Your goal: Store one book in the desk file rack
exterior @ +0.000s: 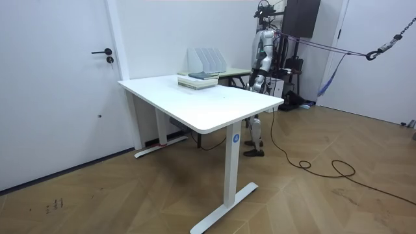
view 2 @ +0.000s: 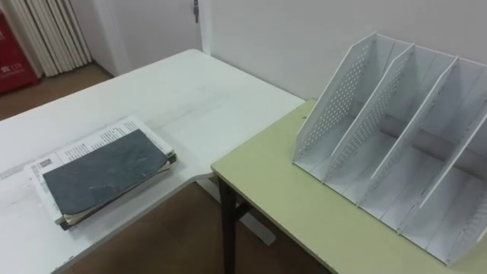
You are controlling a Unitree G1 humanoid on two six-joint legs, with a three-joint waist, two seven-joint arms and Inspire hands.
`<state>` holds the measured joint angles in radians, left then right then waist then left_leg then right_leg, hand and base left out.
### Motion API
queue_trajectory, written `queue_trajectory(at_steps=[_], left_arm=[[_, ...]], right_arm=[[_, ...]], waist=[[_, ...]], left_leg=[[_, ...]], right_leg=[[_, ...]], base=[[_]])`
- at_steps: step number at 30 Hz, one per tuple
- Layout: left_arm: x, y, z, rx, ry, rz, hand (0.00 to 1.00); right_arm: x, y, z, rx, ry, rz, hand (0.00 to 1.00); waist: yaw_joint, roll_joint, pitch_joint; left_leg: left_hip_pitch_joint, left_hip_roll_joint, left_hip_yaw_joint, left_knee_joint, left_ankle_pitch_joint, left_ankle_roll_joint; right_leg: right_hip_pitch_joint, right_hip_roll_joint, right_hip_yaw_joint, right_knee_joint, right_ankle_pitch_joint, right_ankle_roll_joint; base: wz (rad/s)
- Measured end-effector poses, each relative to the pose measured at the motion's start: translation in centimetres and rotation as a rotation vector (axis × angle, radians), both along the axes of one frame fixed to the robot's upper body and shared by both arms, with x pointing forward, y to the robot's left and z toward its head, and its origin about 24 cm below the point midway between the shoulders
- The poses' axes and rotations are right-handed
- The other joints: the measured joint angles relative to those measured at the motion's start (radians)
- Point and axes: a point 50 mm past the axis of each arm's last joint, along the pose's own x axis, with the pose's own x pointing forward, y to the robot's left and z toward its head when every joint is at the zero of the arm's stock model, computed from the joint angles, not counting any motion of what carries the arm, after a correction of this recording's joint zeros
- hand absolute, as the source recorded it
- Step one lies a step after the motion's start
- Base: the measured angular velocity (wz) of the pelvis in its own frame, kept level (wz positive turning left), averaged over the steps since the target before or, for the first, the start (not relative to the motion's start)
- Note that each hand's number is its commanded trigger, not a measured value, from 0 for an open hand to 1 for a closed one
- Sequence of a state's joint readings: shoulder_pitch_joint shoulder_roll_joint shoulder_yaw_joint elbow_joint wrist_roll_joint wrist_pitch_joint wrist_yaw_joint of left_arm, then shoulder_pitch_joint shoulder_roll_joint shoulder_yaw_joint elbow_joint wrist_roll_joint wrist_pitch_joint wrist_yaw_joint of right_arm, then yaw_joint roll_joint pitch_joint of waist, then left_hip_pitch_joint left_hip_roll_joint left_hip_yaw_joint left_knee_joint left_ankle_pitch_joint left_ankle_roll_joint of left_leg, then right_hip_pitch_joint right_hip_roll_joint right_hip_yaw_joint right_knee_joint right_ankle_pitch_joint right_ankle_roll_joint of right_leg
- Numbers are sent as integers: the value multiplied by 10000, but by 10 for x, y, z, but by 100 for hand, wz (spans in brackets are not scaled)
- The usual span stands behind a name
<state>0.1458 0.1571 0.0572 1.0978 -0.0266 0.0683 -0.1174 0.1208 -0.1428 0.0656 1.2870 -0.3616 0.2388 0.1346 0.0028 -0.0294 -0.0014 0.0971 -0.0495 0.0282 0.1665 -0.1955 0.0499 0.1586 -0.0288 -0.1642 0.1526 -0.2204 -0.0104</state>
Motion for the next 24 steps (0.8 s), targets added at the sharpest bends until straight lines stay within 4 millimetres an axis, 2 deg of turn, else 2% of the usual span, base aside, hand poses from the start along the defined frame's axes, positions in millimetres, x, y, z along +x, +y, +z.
queue_trajectory(at_steps=[6, 10, 15, 18, 20, 21, 22, 24], left_arm=[[9, -5, 1, 228, -325, -593, 0], [23, -8, 5, 815, -718, -2190, 0], [39, -20, 8, 1530, -1059, -4294, 0], [54, -31, 14, 1987, -1609, -5932, 0], [76, -42, 26, 2526, -2606, -7186, 0], [81, -44, 30, 2702, -2890, -7513, 0], [93, -50, 38, 3095, -3473, -8161, 0], [106, -58, 49, 3634, -4205, -9037, 0]], right_arm=[[5, 1, 0, 117, -346, 118, 0], [8, 2, -1, 177, -539, 299, 0], [14, 3, -1, 209, -828, 471, 0], [22, 3, -1, 223, -1022, 660, 0], [25, 3, -1, 280, -1201, 860, 0], [25, 3, 0, 293, -1229, 907, 0], [26, 3, 0, 308, -1249, 1119, 0], [31, 3, 0, 318, -1334, 1313, 0]], waist=[[-22, 56, 15], [-94, 87, 50], [-365, 58, 45], [-576, 54, 72], [-624, 13, 103], [-639, 66, 136], [-688, 13, 101], [-743, 39, 98]], left_leg=[[2, 6, -28, 0, -1, 1], [-25, 7, -2, -4, 0, 1], [-14, -1, -44, 4, 1, 3], [-10, -6, -44, 17, 2, 4], [-11, -3, -40, 26, 3, 3], [-28, -3, -60, 32, 3, 3], [-66, -5, -74, 51, 3, 3], [-150, -24, -74, 74, 2, 3]], right_leg=[[-6, -10, 8, 0, -3, 4], [-23, -10, -7, 9, -7, 7], [-16, -19, -5, 21, -8, 9], [-5, -20, -6, 15, -8, 10], [0, -16, -11, 23, -8, 9], [3, -10, -9, 17, -8, 9], [-6, -10, -9, 15, -9, 10], [-30, -5, -9, 6, -9, 10]], base=[[0], [0], [0], [0], [0], [0], [0], [2]])
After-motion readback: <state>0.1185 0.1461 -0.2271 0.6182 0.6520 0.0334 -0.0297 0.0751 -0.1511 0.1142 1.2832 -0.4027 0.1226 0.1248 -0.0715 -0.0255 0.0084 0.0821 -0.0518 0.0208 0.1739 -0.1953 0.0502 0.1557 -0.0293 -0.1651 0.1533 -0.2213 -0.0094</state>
